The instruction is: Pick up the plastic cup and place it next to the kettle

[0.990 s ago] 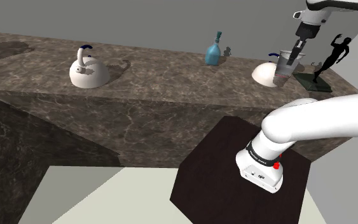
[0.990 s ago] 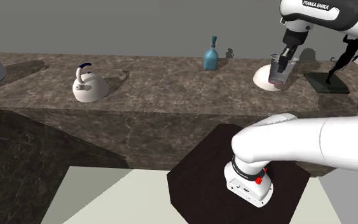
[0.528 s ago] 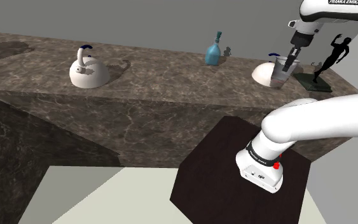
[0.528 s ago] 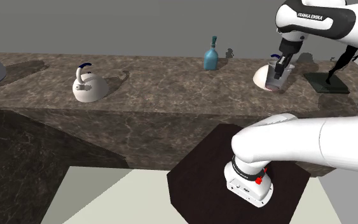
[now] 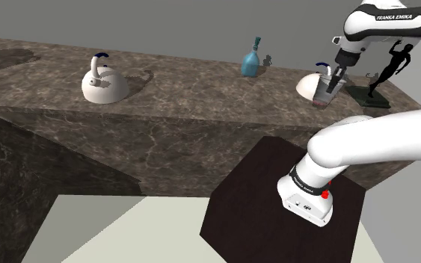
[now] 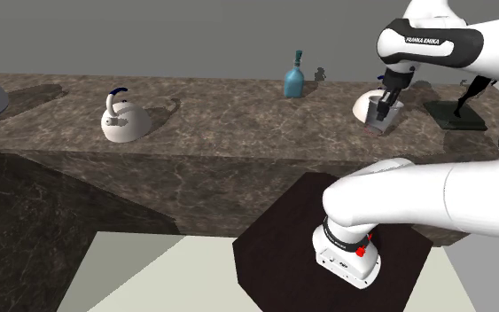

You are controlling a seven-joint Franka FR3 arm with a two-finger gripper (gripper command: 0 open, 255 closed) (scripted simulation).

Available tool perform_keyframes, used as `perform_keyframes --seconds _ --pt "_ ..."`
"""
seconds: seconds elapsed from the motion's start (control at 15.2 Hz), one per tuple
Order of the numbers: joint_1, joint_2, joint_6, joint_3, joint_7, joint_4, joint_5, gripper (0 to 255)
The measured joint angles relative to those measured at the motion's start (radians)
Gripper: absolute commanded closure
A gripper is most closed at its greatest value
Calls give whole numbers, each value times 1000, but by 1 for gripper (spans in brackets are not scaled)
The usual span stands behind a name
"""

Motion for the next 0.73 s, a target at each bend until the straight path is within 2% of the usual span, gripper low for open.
perform_keyframes --seconds 0.73 --pt "5 52 158 -76 13 -102 -42 255"
